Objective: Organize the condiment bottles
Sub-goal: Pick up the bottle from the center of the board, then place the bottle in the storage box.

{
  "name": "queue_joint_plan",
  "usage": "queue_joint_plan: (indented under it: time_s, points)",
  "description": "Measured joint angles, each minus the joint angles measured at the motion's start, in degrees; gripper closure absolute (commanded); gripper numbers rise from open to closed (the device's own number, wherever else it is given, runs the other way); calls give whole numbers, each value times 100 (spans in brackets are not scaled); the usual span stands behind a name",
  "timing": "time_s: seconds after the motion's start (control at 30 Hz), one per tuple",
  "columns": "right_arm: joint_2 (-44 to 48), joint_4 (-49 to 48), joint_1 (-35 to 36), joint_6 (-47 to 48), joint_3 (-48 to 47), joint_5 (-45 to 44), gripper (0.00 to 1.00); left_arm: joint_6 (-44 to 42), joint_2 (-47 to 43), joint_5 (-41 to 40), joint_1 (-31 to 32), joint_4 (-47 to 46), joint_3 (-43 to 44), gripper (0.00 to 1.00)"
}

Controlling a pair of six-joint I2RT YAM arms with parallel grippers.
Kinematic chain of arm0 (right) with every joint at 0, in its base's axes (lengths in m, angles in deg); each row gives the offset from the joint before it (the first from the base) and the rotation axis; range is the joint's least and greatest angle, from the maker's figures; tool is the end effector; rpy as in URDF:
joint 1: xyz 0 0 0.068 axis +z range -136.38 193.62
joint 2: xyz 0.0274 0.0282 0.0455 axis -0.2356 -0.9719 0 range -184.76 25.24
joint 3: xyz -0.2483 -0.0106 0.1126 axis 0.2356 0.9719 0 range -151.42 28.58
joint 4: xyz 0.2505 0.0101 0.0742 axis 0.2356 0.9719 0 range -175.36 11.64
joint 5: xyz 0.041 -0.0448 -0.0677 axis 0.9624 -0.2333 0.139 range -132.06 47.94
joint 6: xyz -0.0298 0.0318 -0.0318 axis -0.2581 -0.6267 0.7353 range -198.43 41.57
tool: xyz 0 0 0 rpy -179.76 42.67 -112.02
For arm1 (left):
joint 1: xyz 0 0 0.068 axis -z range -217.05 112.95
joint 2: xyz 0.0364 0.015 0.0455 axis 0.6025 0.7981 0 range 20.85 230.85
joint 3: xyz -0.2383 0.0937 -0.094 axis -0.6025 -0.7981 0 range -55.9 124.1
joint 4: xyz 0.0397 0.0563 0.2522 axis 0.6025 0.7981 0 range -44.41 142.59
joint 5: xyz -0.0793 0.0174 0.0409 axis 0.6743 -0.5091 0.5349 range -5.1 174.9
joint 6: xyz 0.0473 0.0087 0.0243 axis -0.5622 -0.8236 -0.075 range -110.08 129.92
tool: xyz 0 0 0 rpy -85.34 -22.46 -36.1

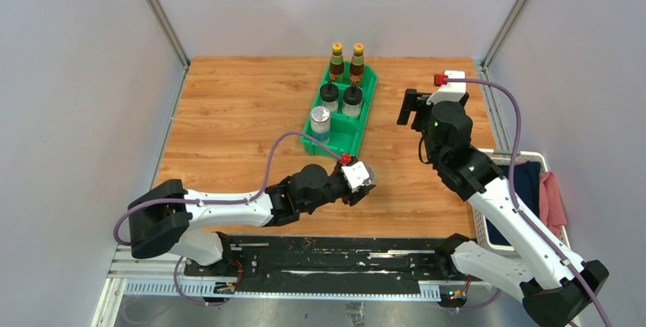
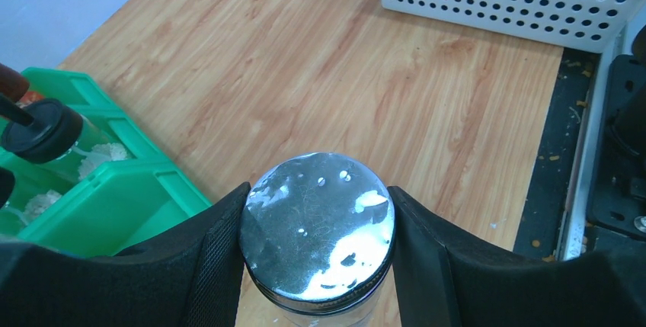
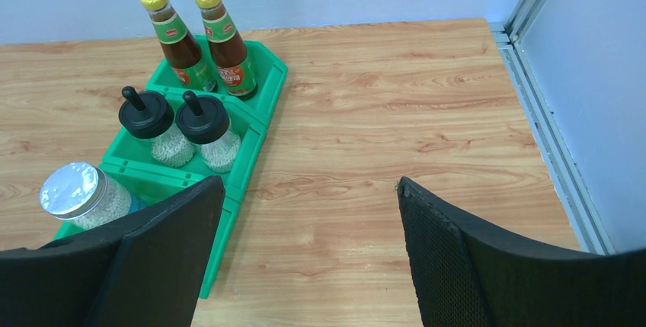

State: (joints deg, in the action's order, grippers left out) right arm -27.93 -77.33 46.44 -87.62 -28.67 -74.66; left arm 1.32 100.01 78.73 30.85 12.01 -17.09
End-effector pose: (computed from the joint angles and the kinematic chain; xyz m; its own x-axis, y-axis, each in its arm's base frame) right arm 0.1832 0.0953 0.3950 -0.0577 0.1228 -0.9908 0.0044 0.9924 0.1227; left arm 0.1182 -0.2806 0.2469 0.0878 0.1786 -0.9800 0.8777 0.4513 0.1609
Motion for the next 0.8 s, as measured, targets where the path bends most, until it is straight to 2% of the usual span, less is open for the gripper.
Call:
queue_joint_plan:
  time_s: [0.27,0.8]
  points:
    - [-7,-90,0,0,0,0,13,-26,-122,208,-455,313,120,100]
    - [-380,-354,-35,-2,-33,9,14,11,-118,890,-1294,463,1283,100]
